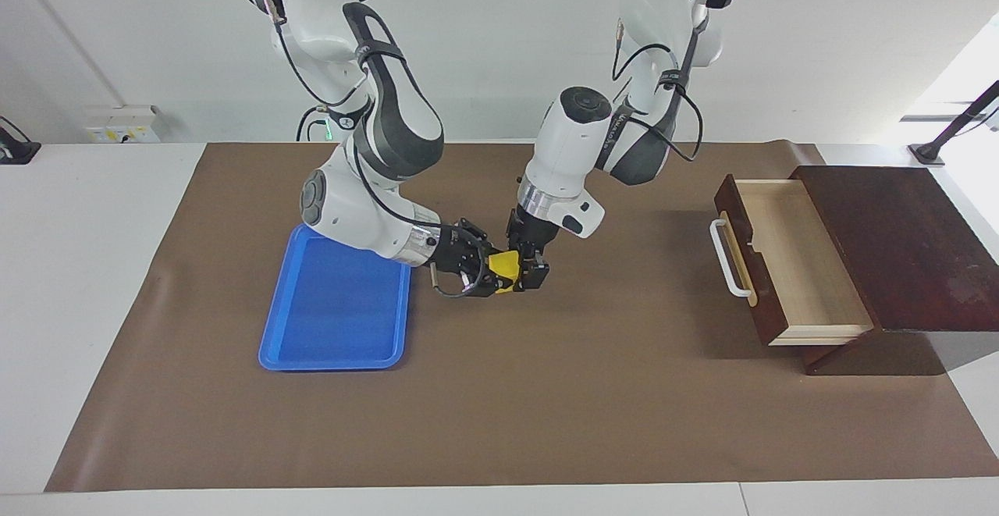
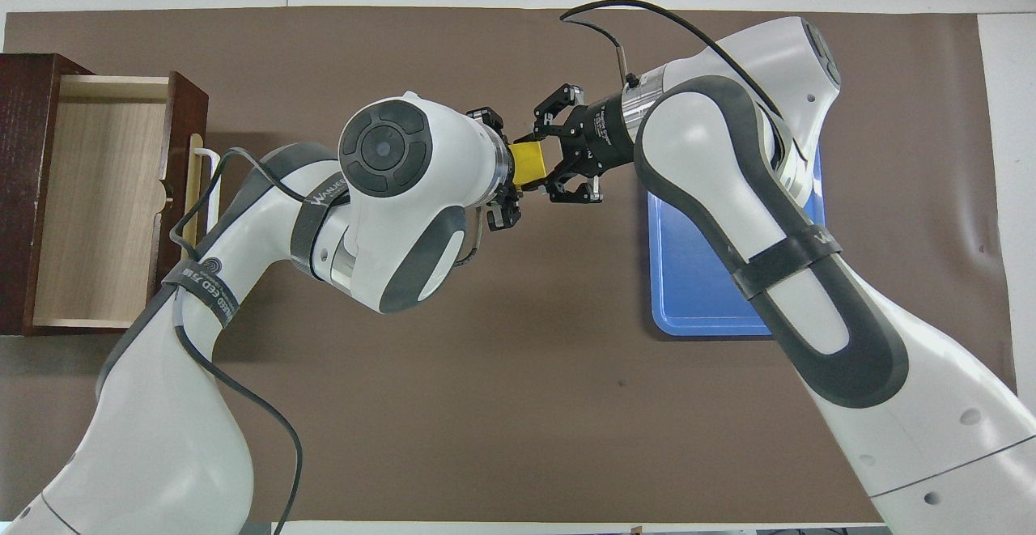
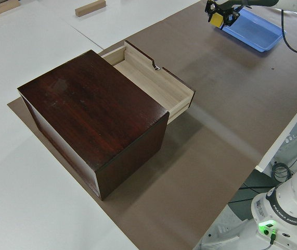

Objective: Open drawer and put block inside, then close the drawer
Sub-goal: 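Grasp the block with the left gripper and open the right gripper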

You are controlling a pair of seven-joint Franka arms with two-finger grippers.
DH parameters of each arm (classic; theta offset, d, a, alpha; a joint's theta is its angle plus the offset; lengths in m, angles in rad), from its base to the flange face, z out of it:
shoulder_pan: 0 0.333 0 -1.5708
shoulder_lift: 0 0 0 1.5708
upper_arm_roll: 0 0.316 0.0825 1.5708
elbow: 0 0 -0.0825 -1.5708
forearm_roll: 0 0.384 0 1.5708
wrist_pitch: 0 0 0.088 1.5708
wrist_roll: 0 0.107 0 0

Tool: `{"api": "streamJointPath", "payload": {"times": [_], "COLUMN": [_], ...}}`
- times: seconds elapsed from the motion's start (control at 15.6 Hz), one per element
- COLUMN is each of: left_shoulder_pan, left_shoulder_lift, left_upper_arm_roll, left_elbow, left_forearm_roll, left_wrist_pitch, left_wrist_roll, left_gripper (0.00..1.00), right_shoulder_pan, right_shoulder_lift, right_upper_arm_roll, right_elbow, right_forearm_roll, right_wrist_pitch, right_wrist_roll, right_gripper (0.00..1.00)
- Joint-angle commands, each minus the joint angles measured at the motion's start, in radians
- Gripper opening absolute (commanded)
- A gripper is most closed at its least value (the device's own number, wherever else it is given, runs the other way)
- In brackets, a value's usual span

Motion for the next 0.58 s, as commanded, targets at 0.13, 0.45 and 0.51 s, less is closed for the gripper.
{"api": "streamJointPath", "payload": {"times": [0.13, 0.45, 0.51], "left_shoulder_pan": [-0.008, -0.002, 0.0], "left_shoulder_lift": [-0.013, -0.015, -0.015], "left_upper_arm_roll": [0.008, 0.009, 0.009], "left_elbow": [-0.021, -0.02, -0.02], "left_forearm_roll": [-0.013, -0.013, -0.011], "left_wrist_pitch": [0.016, 0.007, 0.004], "left_wrist_roll": [-0.004, 0.005, 0.006], "left_gripper": [0.0, 0.0, 0.0], "right_shoulder_pan": [-0.01, -0.009, -0.003], "right_shoulder_lift": [-0.008, -0.008, -0.008], "right_upper_arm_roll": [0.003, 0.003, 0.003], "right_elbow": [0.008, 0.008, 0.008], "right_forearm_roll": [-0.014, -0.012, -0.012], "right_wrist_pitch": [-0.007, -0.007, -0.006], "right_wrist_roll": [0.027, 0.034, 0.043], "right_gripper": [0.0, 0.0, 0.29]}}
